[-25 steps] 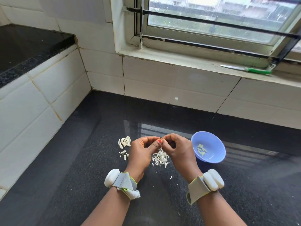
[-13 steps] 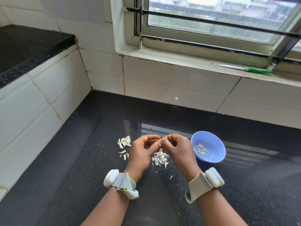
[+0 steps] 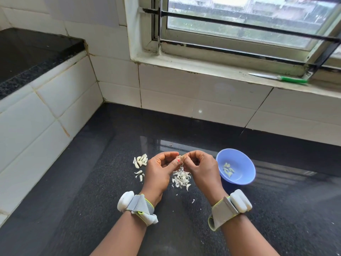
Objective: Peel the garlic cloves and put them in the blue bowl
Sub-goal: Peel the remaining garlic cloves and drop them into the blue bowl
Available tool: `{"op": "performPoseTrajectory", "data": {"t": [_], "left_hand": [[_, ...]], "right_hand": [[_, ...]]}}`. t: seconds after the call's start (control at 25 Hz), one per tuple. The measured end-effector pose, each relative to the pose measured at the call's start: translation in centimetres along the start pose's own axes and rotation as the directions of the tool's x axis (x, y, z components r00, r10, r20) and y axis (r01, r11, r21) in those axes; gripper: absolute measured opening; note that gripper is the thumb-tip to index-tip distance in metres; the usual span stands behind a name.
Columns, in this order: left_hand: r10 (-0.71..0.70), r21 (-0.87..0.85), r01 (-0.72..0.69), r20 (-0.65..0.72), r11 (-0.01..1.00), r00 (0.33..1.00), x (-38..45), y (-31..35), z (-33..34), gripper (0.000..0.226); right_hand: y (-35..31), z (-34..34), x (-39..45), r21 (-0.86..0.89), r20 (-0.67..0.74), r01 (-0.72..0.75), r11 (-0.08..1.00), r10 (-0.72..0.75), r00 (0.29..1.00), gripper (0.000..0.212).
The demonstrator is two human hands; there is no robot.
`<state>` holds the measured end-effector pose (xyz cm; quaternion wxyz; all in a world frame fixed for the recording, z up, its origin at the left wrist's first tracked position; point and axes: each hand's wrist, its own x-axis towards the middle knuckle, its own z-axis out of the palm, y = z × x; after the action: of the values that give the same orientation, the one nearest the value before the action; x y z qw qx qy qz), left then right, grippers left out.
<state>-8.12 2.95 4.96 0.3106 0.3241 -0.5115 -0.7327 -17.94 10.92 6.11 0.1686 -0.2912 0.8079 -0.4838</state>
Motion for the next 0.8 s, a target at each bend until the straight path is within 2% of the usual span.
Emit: {"op": "performPoseTrajectory", "data": {"t": [0.16, 0.4, 0.52, 0.64, 0.72, 0.8], "left_hand": [[-0.005, -0.002, 0.005, -0.037, 1.0, 0.999, 0.1, -0.2, 0.0, 0.012], [-0.072, -0.195, 0.056, -0.076, 0.979, 0.994, 0.5, -0.5, -0.4, 0.011], [-0.097, -0.274, 0.078, -0.057, 0.959, 0.994, 0.4, -0.4, -0.4, 0.015], [-0.117, -0.337, 0.105, -0.016, 0.936, 0.993, 0.1, -0.2, -0.3, 0.016], [-0.112, -0.343, 0.106, 0.004, 0.933, 0.994, -0.1, -0.2, -0.3, 0.016], [-0.103, -0.335, 0.101, 0.013, 0.937, 0.995, -0.1, -0.2, -0.4, 0.016]], "right_hand": [[0.2, 0.1, 0.0, 0.03, -0.023, -0.029, 0.999, 0.03, 0.999, 0.014], [1.4, 0.1, 0.3, 0.067, -0.061, -0.114, 0.991, 0.118, 0.991, 0.016], [2.4, 0.1, 0.2, -0.176, -0.036, -0.043, 0.983, 0.038, 0.999, 0.009], [3.4, 0.5, 0.0, -0.429, 0.044, 0.095, 0.898, -0.084, 0.996, 0.012], [3.5, 0.6, -0.2, -0.49, 0.081, 0.129, 0.862, -0.103, 0.991, 0.018], [3.4, 0.6, -0.3, -0.485, 0.077, 0.13, 0.865, -0.106, 0.991, 0.013]]}}
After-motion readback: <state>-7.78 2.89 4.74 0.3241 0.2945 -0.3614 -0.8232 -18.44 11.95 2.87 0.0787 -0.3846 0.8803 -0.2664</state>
